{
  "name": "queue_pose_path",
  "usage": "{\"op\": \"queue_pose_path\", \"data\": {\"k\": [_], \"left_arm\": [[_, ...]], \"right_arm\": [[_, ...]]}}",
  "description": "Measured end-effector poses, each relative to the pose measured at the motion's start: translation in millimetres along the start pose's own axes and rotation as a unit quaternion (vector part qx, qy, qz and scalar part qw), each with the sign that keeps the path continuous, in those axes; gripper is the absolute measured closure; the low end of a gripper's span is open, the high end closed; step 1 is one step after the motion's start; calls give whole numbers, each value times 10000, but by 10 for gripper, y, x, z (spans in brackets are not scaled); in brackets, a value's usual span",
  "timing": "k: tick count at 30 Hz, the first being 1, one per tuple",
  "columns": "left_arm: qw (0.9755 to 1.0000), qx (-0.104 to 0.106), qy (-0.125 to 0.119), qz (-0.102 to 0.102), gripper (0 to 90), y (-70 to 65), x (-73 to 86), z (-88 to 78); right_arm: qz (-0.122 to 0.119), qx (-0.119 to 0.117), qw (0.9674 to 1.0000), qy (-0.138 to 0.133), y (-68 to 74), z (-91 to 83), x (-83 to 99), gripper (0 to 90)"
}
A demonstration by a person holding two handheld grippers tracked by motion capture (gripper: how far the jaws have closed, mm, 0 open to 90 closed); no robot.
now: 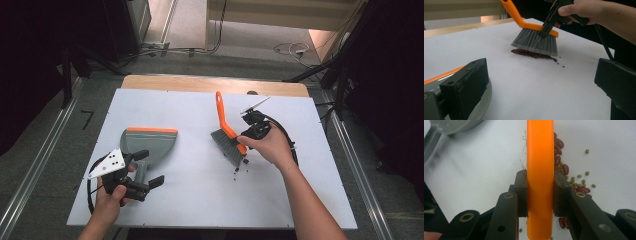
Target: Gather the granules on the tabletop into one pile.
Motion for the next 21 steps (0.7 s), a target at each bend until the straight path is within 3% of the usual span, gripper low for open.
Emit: {"op": "queue_pose_path", "data": {"k": [6, 11, 13, 21], "left_arm": [[10000, -3, 24, 4, 0, -1, 3, 5], [10000, -2, 25, 3, 0, -12, 4, 15], [10000, -3, 36, 12, 0, -15, 7, 19], [10000, -22, 35, -5, 0, -8, 8, 19]], "right_arm": [[-630, -77, 9977, 217, 125, -156, 113, 685], [-1140, -414, 9911, 549, 286, -115, 301, 685], [-1321, -430, 9877, 712, 307, -83, 362, 685], [-1640, -627, 9807, 866, 231, 68, 445, 685]]}}
Point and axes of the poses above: each handheld gripper's, and its own axes: z roughly forward along the jaws, x roughly out of its underside, y roughly to its left, the point moved 6 cm from there along z, roughly forward along the jaws, and after that the axes turned 6 degrees about -y, right-handed, at the moved point
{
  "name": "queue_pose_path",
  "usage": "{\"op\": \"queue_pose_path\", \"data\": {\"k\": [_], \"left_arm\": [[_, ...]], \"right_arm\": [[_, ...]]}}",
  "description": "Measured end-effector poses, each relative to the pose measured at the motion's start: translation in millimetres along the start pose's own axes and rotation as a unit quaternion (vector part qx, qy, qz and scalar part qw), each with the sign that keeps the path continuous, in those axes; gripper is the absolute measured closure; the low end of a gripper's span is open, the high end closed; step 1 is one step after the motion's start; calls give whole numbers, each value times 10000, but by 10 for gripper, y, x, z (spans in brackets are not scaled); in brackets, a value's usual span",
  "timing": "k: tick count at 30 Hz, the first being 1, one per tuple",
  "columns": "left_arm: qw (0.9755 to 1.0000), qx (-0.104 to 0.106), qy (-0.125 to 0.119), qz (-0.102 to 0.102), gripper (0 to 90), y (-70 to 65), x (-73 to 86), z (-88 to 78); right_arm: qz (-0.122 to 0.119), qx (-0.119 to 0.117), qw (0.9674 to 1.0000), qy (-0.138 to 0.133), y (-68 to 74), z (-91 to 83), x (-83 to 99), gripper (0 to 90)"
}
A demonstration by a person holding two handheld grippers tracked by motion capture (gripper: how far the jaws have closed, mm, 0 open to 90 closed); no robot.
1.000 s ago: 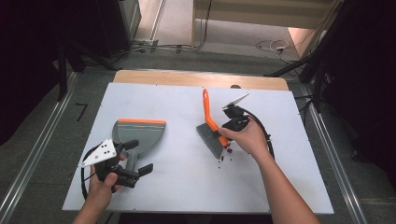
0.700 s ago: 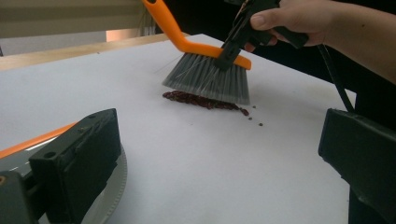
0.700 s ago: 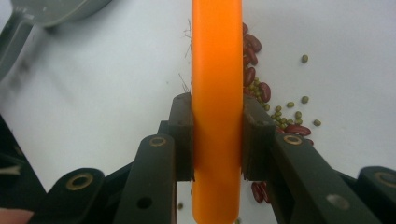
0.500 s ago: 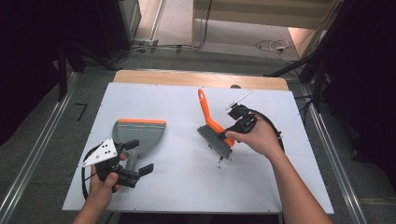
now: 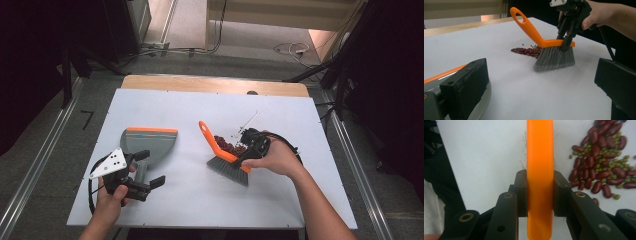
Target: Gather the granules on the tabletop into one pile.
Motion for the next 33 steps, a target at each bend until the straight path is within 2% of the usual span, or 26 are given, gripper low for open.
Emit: {"op": "queue_pose_path", "data": {"k": [2, 8, 9, 17, 23, 27, 29, 33], "left_arm": [[10000, 1, 0, -2, 0, -1, 0, -1], [10000, 10, 4, 6, 0, -4, 4, 2], [10000, 9, 9, 12, 0, -4, 5, 0], [10000, -3, 2, -2, 0, 5, 1, -14], [10000, 6, -15, -9, 0, 7, 1, -16], [10000, -18, -13, -11, 0, 21, 2, -27], [10000, -25, -14, -21, 0, 24, 2, -28], [10000, -23, -13, -14, 0, 23, 2, -24]], "right_arm": [[1, 31, 10000, 1, -39, 5, -21, 685], [-83, -73, 9999, 57, -169, 7, -90, 685], [-28, -75, 10000, 31, -187, 8, -108, 685], [-14, 56, 10000, -3, -384, -24, -224, 685], [58, 171, 9998, -27, -476, -51, -290, 685], [135, 195, 9997, -109, -459, -109, -313, 685], [212, 127, 9996, -153, -394, -153, -313, 685], [146, 24, 9998, -155, -223, -199, -266, 685]]}}
Point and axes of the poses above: each handheld gripper's, and its own axes: z roughly forward along the jaws, x roughly out of its underside, y roughly to its left, the point moved 6 cm from there along z, roughly forward along the jaws, and after that the axes turned 6 degrees about -y, right-handed, at the moved point
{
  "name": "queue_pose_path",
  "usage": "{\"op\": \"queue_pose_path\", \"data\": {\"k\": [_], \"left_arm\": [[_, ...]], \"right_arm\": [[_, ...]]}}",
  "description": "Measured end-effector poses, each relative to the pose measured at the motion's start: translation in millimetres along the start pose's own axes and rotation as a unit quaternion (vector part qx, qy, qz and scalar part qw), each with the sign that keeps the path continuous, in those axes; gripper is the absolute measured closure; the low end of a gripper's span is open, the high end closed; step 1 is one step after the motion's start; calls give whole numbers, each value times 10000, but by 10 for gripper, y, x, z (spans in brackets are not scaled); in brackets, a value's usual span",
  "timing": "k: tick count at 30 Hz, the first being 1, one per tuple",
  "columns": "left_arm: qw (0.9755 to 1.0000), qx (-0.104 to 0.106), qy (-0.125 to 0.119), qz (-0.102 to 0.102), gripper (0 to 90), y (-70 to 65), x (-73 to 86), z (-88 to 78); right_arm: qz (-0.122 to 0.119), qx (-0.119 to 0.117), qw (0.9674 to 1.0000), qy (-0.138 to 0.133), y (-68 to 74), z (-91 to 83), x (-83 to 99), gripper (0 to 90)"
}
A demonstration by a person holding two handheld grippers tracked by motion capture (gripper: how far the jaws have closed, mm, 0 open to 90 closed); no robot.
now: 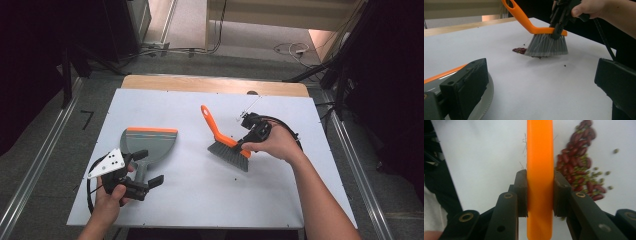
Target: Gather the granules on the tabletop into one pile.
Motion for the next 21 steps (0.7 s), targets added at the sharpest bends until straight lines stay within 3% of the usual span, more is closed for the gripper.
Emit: {"op": "queue_pose_path", "data": {"k": [5, 10, 21], "left_arm": [[10000, 14, -1, 10, 0, -12, -6, 6], [10000, 13, 22, 6, 0, -27, 0, 24], [10000, 14, 49, -1, 0, -18, 11, 27]], "right_arm": [[15, -111, 9998, 139, 204, 88, 130, 685], [49, -227, 9994, 262, 317, 230, 223, 685], [24, -48, 9999, 109, 16, 204, 141, 685]]}}
Point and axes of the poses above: each handheld gripper's, and its own axes: z roughly forward along the jaws, x roughly out of its underside, y roughly to its left, the point moved 6 cm from there along z, roughly forward along the jaws, and after that the axes turned 6 degrees about -y, right-handed, at the moved point
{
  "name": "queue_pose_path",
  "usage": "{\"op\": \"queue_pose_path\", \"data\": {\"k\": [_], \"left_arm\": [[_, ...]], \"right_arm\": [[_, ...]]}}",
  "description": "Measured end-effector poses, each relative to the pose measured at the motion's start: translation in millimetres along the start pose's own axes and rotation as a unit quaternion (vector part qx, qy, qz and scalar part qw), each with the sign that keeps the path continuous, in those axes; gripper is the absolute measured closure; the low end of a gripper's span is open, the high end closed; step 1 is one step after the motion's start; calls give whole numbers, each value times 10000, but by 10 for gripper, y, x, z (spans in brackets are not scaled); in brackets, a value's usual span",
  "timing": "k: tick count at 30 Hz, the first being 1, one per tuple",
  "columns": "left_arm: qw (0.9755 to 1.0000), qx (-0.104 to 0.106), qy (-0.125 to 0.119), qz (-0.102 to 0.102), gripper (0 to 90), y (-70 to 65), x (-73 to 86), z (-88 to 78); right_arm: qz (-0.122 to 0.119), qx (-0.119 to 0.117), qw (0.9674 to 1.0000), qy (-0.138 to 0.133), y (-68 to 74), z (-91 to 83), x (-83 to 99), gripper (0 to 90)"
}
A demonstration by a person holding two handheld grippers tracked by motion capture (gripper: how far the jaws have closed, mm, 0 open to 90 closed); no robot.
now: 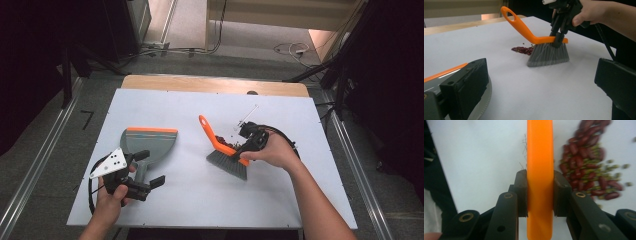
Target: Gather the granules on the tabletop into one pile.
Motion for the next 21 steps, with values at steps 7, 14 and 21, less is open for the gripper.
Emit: {"op": "queue_pose_path", "data": {"k": [7, 14, 21], "left_arm": [[10000, 0, -34, -7, 0, 4, -7, -11], [10000, -1, -45, -15, 0, 5, -8, -14], [10000, -4, -26, -12, 0, 9, -2, -12]], "right_arm": [[100, 74, 9999, -112, -221, -48, -81, 685], [17, 230, 9997, -94, -320, -85, -168, 685], [-117, 445, 9989, -117, -413, -120, -239, 685]]}}
Point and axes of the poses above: each handheld gripper's, and its own axes: z roughly forward along the jaws, x roughly out of its underside, y roughly to its left, the point moved 6 cm from there along z, roughly forward along the jaws, and after that the axes turned 6 degrees about -y, right-handed, at the moved point
